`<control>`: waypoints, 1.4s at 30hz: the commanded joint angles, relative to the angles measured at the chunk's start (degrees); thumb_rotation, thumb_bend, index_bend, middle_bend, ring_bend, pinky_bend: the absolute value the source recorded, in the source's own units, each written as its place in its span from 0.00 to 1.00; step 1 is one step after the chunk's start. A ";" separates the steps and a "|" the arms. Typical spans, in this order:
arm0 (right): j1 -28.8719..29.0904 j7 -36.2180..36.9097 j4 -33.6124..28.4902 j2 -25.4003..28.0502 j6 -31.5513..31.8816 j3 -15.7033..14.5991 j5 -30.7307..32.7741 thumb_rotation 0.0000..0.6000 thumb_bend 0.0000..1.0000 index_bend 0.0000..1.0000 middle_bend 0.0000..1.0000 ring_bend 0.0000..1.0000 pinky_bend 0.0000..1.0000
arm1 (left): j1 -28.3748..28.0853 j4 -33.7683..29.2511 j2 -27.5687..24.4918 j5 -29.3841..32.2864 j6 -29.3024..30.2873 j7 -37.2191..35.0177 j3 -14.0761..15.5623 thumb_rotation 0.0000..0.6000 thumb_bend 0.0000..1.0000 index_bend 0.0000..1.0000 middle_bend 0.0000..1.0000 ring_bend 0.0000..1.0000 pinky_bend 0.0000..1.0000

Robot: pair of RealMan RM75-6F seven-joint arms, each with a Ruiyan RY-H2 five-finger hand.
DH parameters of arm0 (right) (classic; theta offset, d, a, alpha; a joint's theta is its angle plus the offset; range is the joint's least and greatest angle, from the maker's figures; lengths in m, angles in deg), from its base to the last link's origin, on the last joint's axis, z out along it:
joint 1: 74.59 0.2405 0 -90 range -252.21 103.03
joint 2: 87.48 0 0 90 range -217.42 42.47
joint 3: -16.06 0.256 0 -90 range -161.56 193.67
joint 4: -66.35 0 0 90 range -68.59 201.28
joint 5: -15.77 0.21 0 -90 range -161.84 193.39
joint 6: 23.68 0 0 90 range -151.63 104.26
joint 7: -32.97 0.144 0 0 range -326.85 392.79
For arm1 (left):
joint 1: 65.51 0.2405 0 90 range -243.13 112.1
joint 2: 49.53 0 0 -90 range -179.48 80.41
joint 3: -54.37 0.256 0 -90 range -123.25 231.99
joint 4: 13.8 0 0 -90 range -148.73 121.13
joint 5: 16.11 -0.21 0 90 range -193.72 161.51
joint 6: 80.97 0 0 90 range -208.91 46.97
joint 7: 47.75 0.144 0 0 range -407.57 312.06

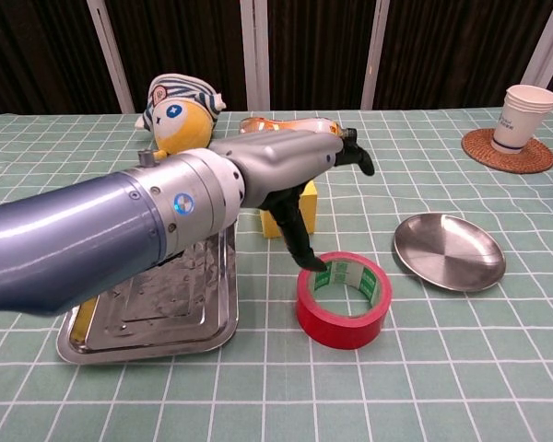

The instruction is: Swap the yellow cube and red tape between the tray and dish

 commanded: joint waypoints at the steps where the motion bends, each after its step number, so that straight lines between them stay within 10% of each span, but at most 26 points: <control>1: 0.18 -0.26 0.08 -0.20 -0.61 0.05 0.34 1.00 0.02 0.00 0.00 0.00 0.00 | -0.61 5.02 0.79 -2.49 -0.25 -5.33 -1.90 1.00 0.00 0.15 0.00 0.00 0.00; 42: -0.09 -1.87 -0.52 0.08 -2.44 0.55 2.56 1.00 0.02 0.00 0.00 0.00 0.00 | -1.69 32.42 6.88 -6.82 -7.55 -23.60 -0.72 1.00 0.00 0.14 0.00 0.00 0.00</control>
